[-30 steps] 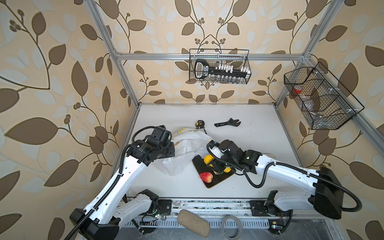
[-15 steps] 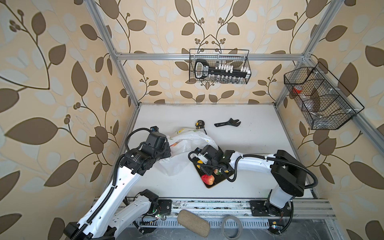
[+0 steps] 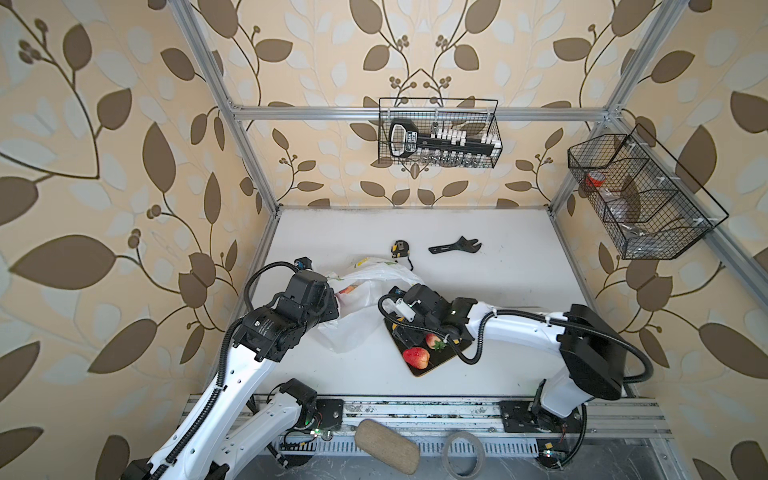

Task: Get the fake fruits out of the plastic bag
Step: 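Open the right gripper to release the pear on the mat, then move the right gripper back into the bag toward a red strawberry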

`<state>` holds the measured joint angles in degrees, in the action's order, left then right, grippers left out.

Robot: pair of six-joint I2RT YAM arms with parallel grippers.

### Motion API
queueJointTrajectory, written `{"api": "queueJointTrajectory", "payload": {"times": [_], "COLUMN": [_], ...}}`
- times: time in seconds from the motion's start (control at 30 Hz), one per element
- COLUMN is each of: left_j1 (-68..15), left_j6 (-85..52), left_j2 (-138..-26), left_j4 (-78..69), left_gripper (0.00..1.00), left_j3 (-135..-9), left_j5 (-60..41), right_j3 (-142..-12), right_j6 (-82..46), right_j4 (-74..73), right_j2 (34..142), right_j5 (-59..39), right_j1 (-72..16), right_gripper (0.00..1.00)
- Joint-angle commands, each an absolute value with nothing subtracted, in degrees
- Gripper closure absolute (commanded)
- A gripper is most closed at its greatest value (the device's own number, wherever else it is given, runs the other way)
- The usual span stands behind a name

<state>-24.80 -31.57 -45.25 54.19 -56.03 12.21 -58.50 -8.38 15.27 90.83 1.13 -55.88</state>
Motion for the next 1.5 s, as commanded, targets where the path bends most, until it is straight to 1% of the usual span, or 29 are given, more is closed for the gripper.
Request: {"api": "queueJointTrajectory", "payload": {"times": [0.0, 0.07, 0.13, 0.2, 0.27, 0.3, 0.37, 0.47, 0.6, 0.63, 0.73, 0.97, 1.13, 1.23, 1.33, 1.47], "left_j1": [-24.96, -24.96, -24.96, -24.96, -24.96, -24.96, -24.96, -24.96, -24.96, -24.96, -24.96, -24.96, -24.96, -24.96, -24.96, -24.96], "left_j6": [-32.16, -31.77, -31.75, -31.73, -31.73, -31.62, -31.59, -31.37, -31.23, -31.26, -31.21, -29.95, -29.81, -29.82, -29.73, -29.96], "left_j2": [-43.76, -42.71, -41.79, -41.15, -40.91, -40.87, -40.78, -40.52, -40.04, -39.91, -39.56, -39.97, -40.25, -40.17, -39.95, -39.17], "left_j4": [52.86, 51.53, 50.44, 49.59, 49.48, 49.57, 49.57, 49.07, 48.61, 48.43, 48.00, 47.51, 46.91, 46.50, 46.23, 46.13], "left_gripper": [1.00, 1.00, 1.00, 1.00, 1.00, 1.00, 1.00, 1.00, 1.00, 1.00, 1.00, 1.00, 1.00, 1.00, 1.00, 1.00], "left_j3": [-55.34, -54.39, -53.58, -52.96, -53.00, -53.24, -53.53, -53.91, -55.52, -55.86, -56.89, -57.83, -57.37, -57.37, -57.57, -57.65], "left_j5": [11.84, 10.79, 9.97, 9.05, 8.41, 8.19, 7.80, 7.15, 5.39, 4.86, 3.12, 1.38, 0.75, 0.72, 0.79, 1.05], "right_j3": [-58.84, -58.93, -59.21, -61.76, -65.96, -68.17, -71.56, -76.12, -81.20, -82.67, -87.39, -95.72, -99.78, -103.10, -106.41, -109.62], "right_j6": [-10.10, -12.52, -16.64, -20.88, -23.02, -23.61, -24.69, -26.46, -29.60, -30.22, -31.85, -33.07, -31.23, -29.80, -28.38, -27.41], "right_j4": [13.12, 8.24, 1.11, -4.65, -6.86, -7.82, -10.01, -13.09, -17.02, -17.26, -18.08, -15.88, -13.98, -11.69, -8.52, -4.43], "right_j2": [84.99, 83.89, 84.92, 89.01, 94.56, 97.41, 102.56, 109.52, 117.73, 119.53, 125.06, 134.61, 139.27, 142.06, 144.87, 147.50], "right_j5": [-2.30, -5.20, -7.16, -8.95, -9.00, -8.82, -8.69, -8.58, -4.99, -4.17, -1.77, 3.35, 4.12, 3.60, 3.84, 5.98], "right_j1": [-56.25, -56.24, -56.25, -56.23, -56.56, -56.85, -57.29, -57.72, -57.92, -57.92, -58.01, -58.47, -58.97, -59.40, -59.75, -59.77], "right_gripper": [0.21, 0.27, 0.37, 0.50, 0.59, 0.62, 0.66, 0.68, 0.68, 0.67, 0.59, 0.29, 0.15, 0.12, 0.11, 0.16]}}
